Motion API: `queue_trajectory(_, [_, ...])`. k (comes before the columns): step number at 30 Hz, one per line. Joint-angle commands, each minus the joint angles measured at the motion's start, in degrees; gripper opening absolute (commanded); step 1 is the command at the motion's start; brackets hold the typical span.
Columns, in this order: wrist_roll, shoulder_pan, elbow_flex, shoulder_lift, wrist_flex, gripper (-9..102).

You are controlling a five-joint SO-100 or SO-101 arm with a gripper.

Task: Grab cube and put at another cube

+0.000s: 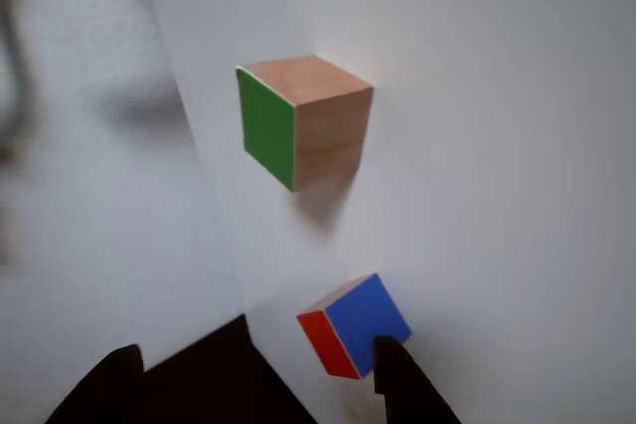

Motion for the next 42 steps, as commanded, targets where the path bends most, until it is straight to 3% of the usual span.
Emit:
queue_trajectory(1, [0.88,-0.09,-6.94,-10.37,-3.34,36])
queue_trajectory(7, [4.92,1.58,-25.84,-42.10,-2.81,31])
queue_trajectory(17, [8.44,1.32,-50.71,-72.95,5.10,32])
queue_trajectory(31, [12.30,4.39,-73.39,-92.72,14.06,44])
queue_trajectory(42, [13.71,5.71,-78.05,-103.45,14.59,44])
